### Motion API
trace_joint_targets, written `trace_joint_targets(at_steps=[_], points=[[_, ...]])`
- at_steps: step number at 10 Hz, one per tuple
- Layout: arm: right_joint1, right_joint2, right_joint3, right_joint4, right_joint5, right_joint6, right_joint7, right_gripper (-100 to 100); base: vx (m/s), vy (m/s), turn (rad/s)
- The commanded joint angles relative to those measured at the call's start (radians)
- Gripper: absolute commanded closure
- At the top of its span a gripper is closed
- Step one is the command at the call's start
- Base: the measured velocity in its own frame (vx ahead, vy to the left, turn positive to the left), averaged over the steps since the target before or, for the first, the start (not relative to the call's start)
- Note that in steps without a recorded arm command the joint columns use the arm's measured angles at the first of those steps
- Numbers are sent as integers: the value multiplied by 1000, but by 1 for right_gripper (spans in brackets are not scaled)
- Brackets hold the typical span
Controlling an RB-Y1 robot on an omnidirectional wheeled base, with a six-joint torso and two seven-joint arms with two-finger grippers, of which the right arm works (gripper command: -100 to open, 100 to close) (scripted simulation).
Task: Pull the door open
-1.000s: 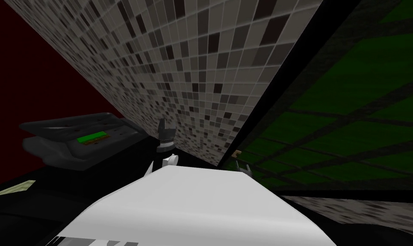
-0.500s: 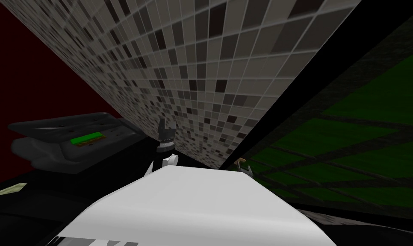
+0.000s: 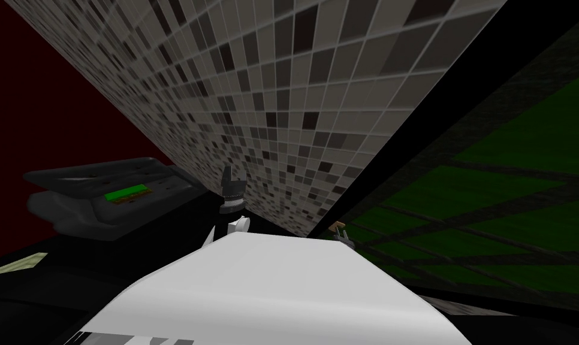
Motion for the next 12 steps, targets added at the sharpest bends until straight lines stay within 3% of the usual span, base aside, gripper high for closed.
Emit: trace_joint_targets(at_steps=[1, 8, 12], points=[[0, -2, -2, 0, -1, 1, 0, 100, 0, 0, 0], [-18, -16, 32, 14, -49, 4, -190, 100, -26, -1, 20], [-26, -23, 45, 20, -70, 5, -270, 100, -25, -4, 16]])
